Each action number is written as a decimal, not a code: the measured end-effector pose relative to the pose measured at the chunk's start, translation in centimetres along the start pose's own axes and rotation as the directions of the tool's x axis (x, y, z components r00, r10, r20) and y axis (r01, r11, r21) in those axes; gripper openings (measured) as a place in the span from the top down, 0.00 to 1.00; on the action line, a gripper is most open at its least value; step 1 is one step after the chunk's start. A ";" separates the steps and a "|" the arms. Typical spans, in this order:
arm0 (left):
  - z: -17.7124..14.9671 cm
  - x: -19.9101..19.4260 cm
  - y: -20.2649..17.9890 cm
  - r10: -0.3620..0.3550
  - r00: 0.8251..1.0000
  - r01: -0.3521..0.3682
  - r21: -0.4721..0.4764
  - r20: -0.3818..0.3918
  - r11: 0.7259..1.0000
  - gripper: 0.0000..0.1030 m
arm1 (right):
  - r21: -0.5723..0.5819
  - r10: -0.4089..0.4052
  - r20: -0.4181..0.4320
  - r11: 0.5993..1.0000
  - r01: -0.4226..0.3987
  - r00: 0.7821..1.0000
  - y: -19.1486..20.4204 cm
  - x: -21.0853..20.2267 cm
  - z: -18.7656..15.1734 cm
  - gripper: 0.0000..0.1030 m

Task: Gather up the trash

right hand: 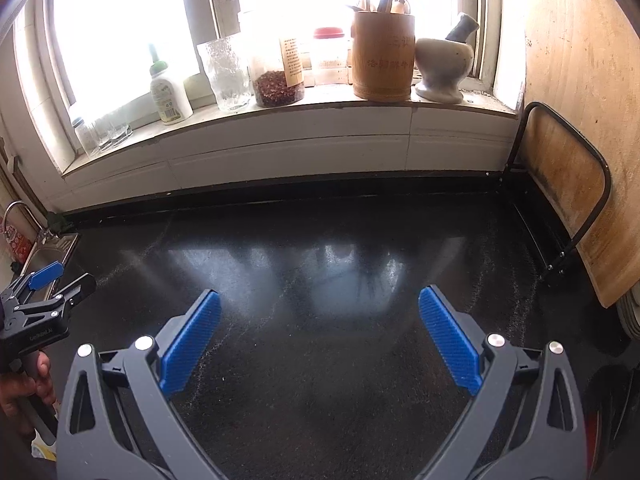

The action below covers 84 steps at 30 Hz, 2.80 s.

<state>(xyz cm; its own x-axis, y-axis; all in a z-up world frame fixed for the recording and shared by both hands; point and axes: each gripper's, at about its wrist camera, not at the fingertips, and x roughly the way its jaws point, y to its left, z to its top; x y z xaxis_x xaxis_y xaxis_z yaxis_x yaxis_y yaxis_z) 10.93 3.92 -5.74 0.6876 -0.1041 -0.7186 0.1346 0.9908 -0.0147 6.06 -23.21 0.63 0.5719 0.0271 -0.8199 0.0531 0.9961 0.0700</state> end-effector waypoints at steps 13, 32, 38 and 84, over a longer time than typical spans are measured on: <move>0.2 0.3 0.1 0.010 1.000 -0.010 -0.013 -0.009 1.000 0.06 | -0.006 0.015 -0.012 1.000 -0.015 1.000 -0.1 0.7 0.2 0.07; -0.1 0.3 0.3 0.017 1.000 -0.017 -0.007 -0.023 1.000 0.06 | -0.005 0.019 -0.018 1.000 -0.019 1.000 0.1 0.8 0.1 0.07; -0.1 0.2 0.4 0.017 1.000 -0.018 -0.007 -0.023 1.000 0.06 | -0.005 0.018 -0.014 1.000 -0.018 1.000 0.1 0.7 0.1 0.07; -0.7 0.2 -1.6 0.035 0.998 -0.036 -0.014 -0.054 0.999 0.06 | 0.026 0.023 -0.024 0.999 -0.023 0.999 -2.1 0.3 -1.1 0.07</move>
<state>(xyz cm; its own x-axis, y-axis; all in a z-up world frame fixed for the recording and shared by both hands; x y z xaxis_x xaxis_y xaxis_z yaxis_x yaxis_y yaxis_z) 10.39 2.39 -6.33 0.6524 -0.0648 -0.7551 0.1000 0.9950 0.0010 5.22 -25.19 -0.42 0.5528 0.0523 -0.8317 0.0618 0.9927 0.1034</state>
